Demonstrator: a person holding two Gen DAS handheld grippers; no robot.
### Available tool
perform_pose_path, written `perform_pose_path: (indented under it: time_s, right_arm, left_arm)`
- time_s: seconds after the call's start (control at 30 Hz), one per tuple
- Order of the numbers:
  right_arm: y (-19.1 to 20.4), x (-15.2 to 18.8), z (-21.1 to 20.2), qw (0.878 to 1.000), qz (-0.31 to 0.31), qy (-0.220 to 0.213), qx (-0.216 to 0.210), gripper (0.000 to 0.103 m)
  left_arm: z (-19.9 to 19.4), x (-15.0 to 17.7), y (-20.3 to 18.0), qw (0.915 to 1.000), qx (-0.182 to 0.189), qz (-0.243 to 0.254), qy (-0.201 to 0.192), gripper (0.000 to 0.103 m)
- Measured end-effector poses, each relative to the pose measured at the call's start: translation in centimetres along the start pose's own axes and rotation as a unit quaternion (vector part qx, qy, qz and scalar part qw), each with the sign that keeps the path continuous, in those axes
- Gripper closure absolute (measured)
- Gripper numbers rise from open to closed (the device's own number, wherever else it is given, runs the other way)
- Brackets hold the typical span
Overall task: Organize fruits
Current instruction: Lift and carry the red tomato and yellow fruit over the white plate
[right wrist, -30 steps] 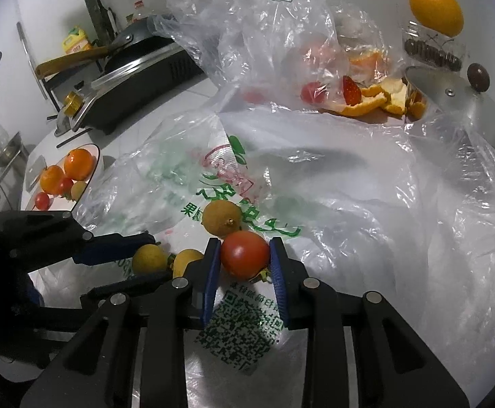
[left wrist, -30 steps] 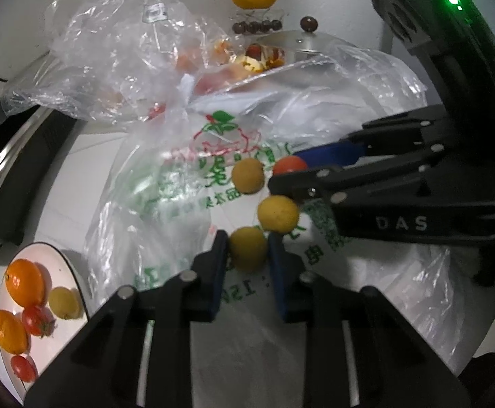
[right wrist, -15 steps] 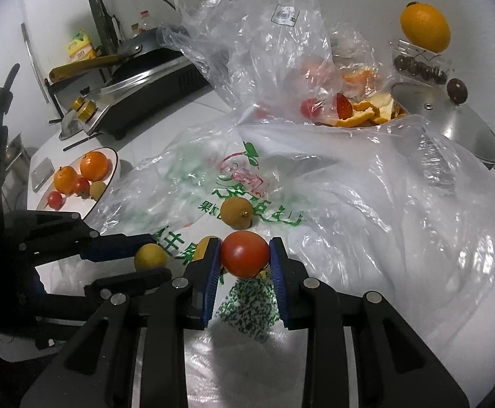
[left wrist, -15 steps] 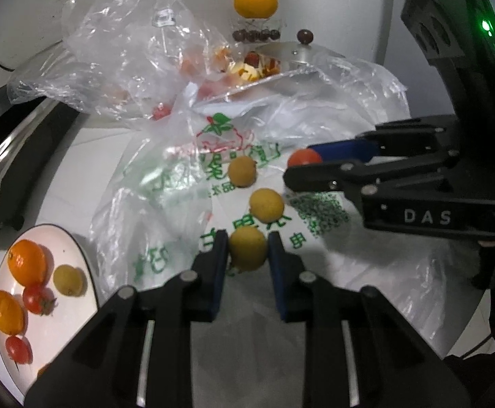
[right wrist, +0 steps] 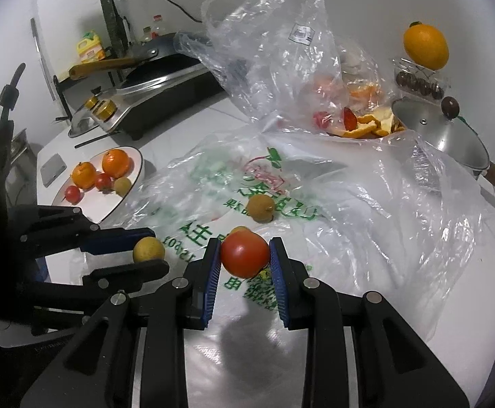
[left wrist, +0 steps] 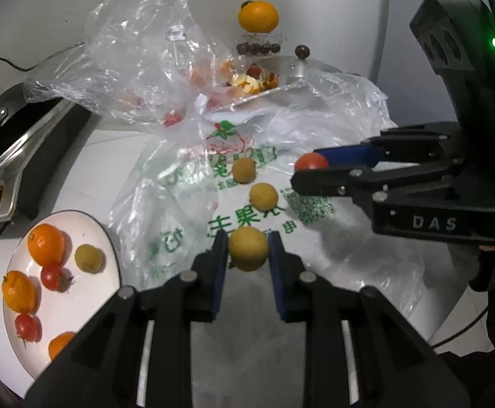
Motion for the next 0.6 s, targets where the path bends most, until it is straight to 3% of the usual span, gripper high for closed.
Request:
perform_pose_path:
  time_s: [0.6]
  right_arm:
    - [4.8, -0.4, -1.7, 0.999, -0.034, -0.009, -0.010, 0.072]
  left_arm:
    - [-5.0, 2.1, 1.9, 0.9991, -0.015, -0.025, -0.032, 0.079]
Point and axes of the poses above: each gripper's, at about its wrist camera, not at the fingertips, and z roughly the way its jaws point, y to its left, x to its underside, the point moved 10 cm from there along z, roughly the way its jaws point, and after that the axes turned 15 degrees about x, right-handed, at the moved point
